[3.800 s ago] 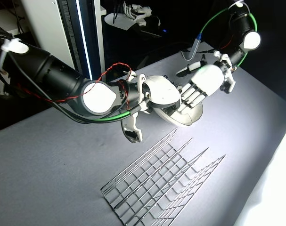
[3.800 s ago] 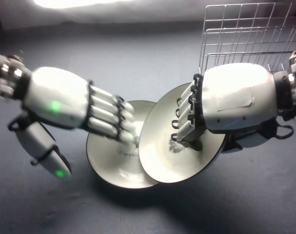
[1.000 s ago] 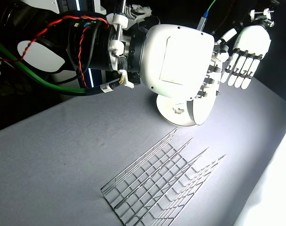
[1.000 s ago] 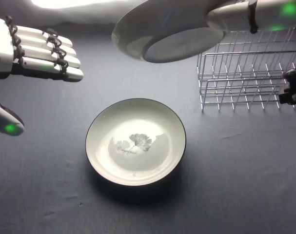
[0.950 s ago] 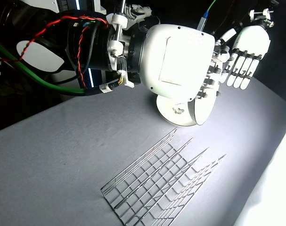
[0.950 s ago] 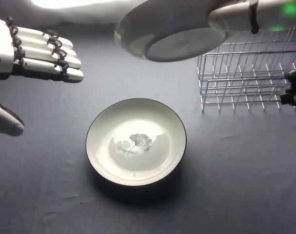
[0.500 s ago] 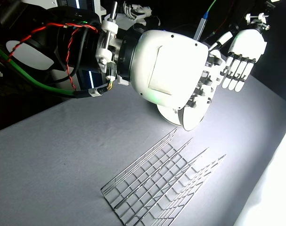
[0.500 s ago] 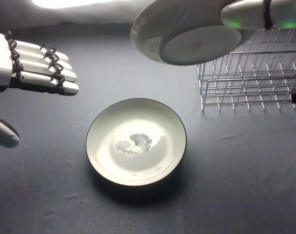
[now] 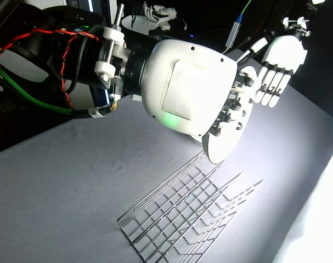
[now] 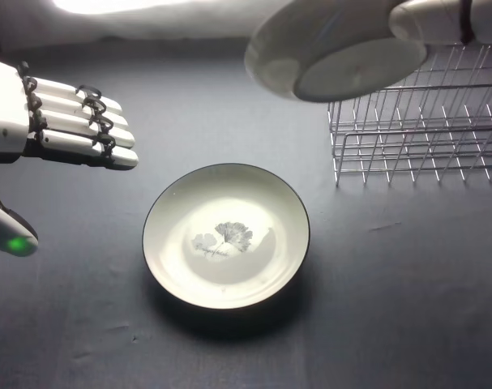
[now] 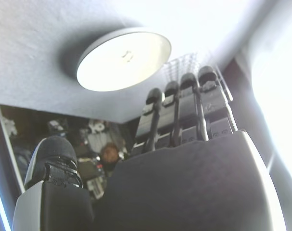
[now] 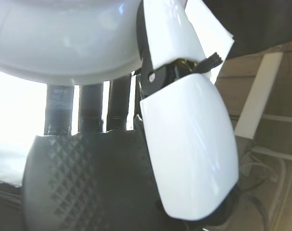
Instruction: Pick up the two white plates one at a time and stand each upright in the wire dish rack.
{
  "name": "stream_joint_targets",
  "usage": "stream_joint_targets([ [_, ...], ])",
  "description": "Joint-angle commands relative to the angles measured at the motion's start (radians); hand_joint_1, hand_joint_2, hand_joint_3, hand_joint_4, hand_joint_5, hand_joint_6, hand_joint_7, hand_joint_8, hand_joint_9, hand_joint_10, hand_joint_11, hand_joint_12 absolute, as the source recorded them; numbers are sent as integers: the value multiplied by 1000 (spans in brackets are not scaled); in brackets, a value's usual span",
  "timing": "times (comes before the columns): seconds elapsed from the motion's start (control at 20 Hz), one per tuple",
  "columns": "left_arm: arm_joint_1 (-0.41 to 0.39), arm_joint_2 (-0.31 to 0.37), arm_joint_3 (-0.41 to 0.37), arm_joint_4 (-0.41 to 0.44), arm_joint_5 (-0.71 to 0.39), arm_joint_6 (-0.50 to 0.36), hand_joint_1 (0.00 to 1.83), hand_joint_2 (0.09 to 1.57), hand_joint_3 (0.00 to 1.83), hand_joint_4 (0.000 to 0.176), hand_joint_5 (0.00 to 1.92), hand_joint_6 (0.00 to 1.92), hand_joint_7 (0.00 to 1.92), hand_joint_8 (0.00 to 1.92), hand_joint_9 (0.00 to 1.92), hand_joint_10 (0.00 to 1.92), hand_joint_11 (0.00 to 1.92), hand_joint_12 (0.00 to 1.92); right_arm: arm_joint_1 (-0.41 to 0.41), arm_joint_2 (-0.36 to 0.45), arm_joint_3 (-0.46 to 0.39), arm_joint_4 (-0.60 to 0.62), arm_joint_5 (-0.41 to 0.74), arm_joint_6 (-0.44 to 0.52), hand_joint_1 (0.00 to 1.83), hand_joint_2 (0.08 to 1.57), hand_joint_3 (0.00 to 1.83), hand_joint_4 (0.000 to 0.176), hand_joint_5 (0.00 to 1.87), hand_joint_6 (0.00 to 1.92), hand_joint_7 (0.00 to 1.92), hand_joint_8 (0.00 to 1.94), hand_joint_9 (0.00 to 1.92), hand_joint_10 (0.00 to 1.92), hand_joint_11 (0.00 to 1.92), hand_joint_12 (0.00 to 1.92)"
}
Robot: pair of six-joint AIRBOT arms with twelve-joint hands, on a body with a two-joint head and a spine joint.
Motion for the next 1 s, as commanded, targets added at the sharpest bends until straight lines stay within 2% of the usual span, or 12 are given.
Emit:
stream_joint_targets([
  [0.0, -6, 2, -4, -78, -17, 0, 0, 1113, 1, 0, 25, 4, 12, 3, 0, 0, 0, 0, 11, 11, 7, 11, 153, 18, 1383, 1090, 0, 0, 933, 1024, 1041, 806, 1005, 1062, 811, 1025],
  [0.05, -6, 1, -6, -78, -15, 0, 0, 1118, 3, 0, 10, 0, 2, 0, 0, 0, 0, 0, 11, 13, 10, 11, 153, 18, 1384, 1086, 0, 0, 948, 1010, 1062, 773, 997, 1066, 808, 1034],
  [0.2, 5, -4, -16, -78, -2, -7, 0, 1117, 3, 0, 21, 6, 12, 4, 0, 0, 0, 0, 1, 22, 17, 11, 154, 15, 1378, 1102, 1, 0, 915, 1071, 1024, 842, 961, 1107, 793, 1044],
  [0.4, 35, -5, -49, -78, 21, 1, 0, 1126, 6, 0, 3, 0, 2, 0, 0, 0, 0, 0, -3, 29, 27, 11, 160, 13, 1383, 1088, 0, 0, 946, 1007, 1054, 779, 996, 1078, 780, 1079],
  [0.5, 45, -5, -55, -78, 32, 14, 0, 1120, 3, 0, 2, 0, 1, 0, 0, 0, 0, 0, -10, 32, 36, 11, 164, 11, 1381, 1093, 1, 0, 950, 1017, 1027, 811, 985, 1092, 784, 1090],
  [0.55, 48, -6, -56, -79, 36, 17, 0, 1125, 5, 0, 13, 5, 9, 4, 0, 0, 0, 0, -13, 34, 40, 11, 164, 11, 1385, 1084, 0, 0, 936, 1016, 1066, 761, 1023, 1037, 820, 1060],
  [0.7, 70, -9, -64, -127, 51, 34, 0, 1122, 2, 0, 27, 9, 21, 8, 0, 0, 0, 0, -42, 43, 60, 11, 179, 11, 1384, 1083, 1, 0, 963, 991, 1049, 766, 1018, 1052, 805, 1050],
  [0.8, 73, -9, -76, -128, 66, 49, 0, 1126, 4, 0, 25, 7, 17, 5, 0, 0, 0, 0, -64, 45, 75, 11, 192, 11, 1390, 1067, 0, 0, 960, 963, 1110, 687, 1068, 973, 853, 1014],
  [0.95, 79, -9, -97, -134, 86, 74, 0, 1117, 0, 0, 4, 1, 4, 1, 0, 0, 0, 0, -94, 52, 96, 11, 212, 11, 1384, 1086, 1, 0, 924, 1023, 1069, 772, 1011, 1049, 807, 1048],
])
